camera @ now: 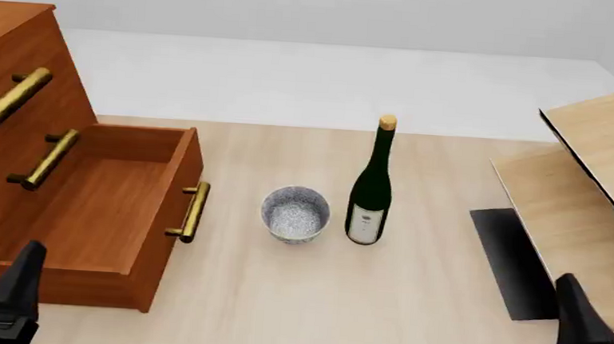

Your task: Close the bottom drawer of the cabinet and open the top drawer.

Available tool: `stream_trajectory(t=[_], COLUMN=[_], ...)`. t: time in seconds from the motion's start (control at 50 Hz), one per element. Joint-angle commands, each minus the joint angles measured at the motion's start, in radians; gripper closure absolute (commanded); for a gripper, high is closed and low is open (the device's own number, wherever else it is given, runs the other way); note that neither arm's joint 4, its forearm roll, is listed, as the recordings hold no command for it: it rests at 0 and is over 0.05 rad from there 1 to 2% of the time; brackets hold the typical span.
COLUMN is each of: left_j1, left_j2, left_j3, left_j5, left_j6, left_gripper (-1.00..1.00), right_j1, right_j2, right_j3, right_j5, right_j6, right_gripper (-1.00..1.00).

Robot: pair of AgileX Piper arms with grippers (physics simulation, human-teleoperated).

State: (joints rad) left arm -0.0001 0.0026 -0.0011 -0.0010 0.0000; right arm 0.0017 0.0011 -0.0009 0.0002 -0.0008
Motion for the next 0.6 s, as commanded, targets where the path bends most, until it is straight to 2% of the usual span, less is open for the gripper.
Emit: stream_trajectory(t=[0.02, 0.28, 0.36, 0.5, 0.54, 0.6], left_j1=[0.0, 0.001, 0.019, -0.031, -0.029, -0.042], left_j2=[0.011, 0.053, 0.044, 0.074, 0.108, 0.13], left_j3=[-0.003, -0.005, -0.013, -0.055, -0.082, -0.114], left_j5=[-0.006, -0.04, -0.027, -0.015, -0.023, -0.017], left_j6=[-0.001, -0.012, -0.054, -0.028, -0.069, -0.061], left_gripper=[-1.0, -1.0, -1.0, -1.0, -1.0, -1.0], right_j1=[0.012, 0.015, 0.014, 0.013, 0.013, 0.013], right_j2=[0.001, 0.001, 0.001, 0.002, 0.002, 0.002], right_j3=[-0.002, -0.001, -0.001, -0.002, -0.003, -0.003], right_j5=[0.002, 0.0, -0.001, -0.003, -0.003, -0.003], right_j6=[-0.008, -0.02, -0.022, -0.026, -0.026, -0.028], right_gripper=[-1.0, -1.0, -1.0, -1.0, -1.0, -1.0])
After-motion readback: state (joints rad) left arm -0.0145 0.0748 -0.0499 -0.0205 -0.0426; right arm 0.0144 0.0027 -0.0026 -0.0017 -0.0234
